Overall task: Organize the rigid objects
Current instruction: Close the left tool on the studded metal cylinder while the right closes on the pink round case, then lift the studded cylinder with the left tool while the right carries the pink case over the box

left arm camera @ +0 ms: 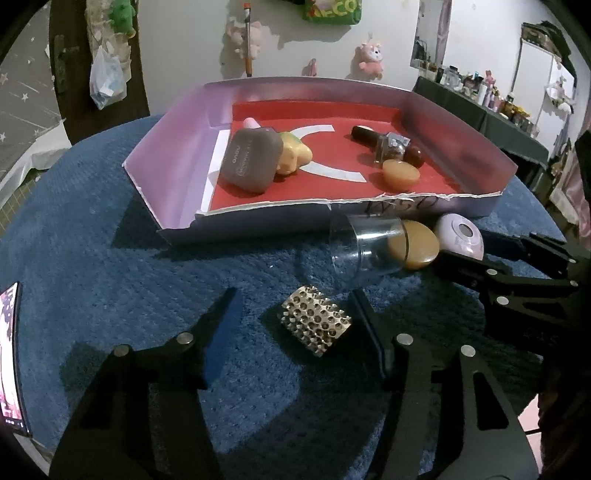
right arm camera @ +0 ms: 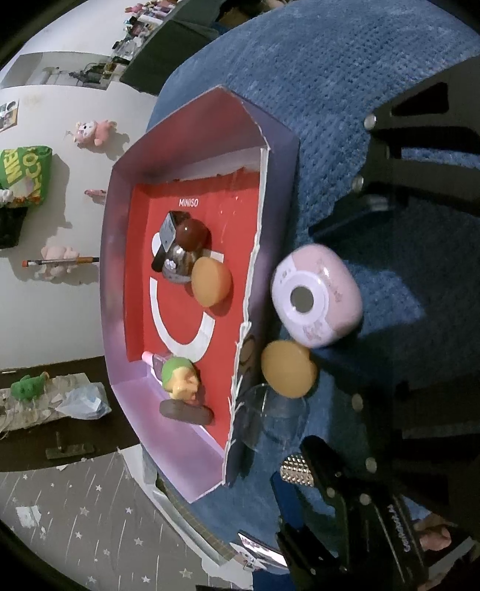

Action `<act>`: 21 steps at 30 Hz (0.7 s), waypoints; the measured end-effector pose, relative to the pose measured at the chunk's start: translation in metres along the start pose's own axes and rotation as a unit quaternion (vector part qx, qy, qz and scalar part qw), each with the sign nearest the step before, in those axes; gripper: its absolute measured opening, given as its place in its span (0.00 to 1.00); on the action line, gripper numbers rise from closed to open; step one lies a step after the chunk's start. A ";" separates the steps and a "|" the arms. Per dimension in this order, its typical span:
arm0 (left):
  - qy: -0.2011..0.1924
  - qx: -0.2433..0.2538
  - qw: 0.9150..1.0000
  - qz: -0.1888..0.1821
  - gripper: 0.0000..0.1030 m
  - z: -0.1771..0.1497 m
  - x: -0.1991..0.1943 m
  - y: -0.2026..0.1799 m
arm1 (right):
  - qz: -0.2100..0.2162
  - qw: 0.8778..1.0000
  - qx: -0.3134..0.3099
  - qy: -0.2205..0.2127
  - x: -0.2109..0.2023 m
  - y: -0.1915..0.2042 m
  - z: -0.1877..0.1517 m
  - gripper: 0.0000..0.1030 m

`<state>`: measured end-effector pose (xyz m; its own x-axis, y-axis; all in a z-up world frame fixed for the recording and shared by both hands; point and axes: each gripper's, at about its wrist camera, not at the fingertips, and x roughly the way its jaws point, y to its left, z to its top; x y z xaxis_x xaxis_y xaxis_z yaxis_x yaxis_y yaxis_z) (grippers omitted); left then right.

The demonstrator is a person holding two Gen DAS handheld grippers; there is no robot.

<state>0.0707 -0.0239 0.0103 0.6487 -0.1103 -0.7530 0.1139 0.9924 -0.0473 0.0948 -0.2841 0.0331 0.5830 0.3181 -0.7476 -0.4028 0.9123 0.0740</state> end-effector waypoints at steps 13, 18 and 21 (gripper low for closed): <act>-0.003 0.004 1.000 -0.005 0.35 -0.003 -0.004 -0.002 | 0.021 1.000 0.009 -0.003 -0.017 0.004 -0.019 0.57; -0.003 0.000 1.000 -0.010 0.34 -0.005 -0.007 0.000 | 0.033 0.999 0.009 -0.002 -0.025 0.008 -0.027 0.57; -0.003 -0.002 1.000 -0.017 0.34 -0.007 -0.010 0.001 | 0.038 0.999 0.008 -0.004 -0.029 0.011 -0.032 0.57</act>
<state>0.0586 -0.0216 0.0135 0.6487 -0.1447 -0.7472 0.1326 0.9882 -0.0763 0.0507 -0.2916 0.0343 0.5564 0.3894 -0.7340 -0.4355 0.8890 0.1415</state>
